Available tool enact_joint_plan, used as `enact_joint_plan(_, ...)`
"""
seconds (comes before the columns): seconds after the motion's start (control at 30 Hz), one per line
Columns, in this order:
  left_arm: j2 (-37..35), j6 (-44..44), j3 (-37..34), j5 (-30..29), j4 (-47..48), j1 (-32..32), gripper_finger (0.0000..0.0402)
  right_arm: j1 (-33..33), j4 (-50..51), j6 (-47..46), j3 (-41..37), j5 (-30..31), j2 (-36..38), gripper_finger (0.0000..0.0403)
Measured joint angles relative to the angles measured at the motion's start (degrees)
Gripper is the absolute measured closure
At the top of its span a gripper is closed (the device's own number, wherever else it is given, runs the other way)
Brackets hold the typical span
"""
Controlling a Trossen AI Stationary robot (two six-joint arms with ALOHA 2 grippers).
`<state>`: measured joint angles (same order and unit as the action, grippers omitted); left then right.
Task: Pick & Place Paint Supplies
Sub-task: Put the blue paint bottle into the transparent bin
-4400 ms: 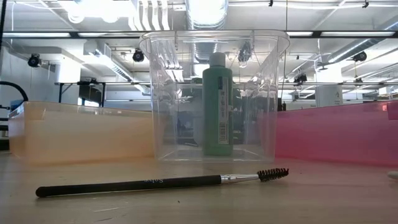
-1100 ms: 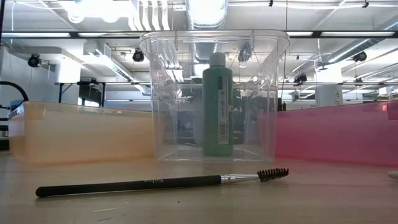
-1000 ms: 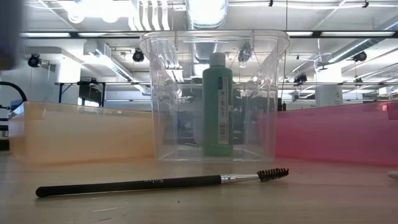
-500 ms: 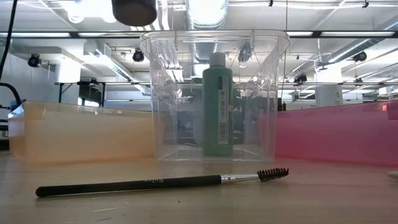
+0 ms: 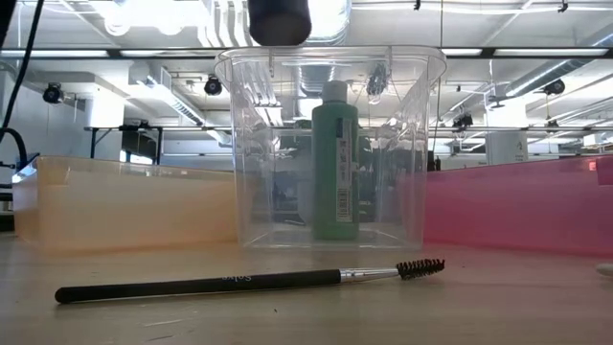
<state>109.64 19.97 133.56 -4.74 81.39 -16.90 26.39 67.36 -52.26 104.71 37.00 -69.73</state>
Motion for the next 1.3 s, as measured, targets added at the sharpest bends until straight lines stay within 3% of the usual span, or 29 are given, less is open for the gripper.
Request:
enact_joint_plan(0.67, 4.8, 5.6, 0.0, -3.5, -7.1, 1.8, 0.0279, 0.0, 0.1, 5.5, 0.0, -0.9, 1.8, 0.0162)
enact_joint_plan(1.3, 7.1, 8.3, -1.6, -4.1, -7.0, 3.1, 0.0279, 0.0, 0.2, 7.3, 0.0, -2.8, 2.5, 0.0162)
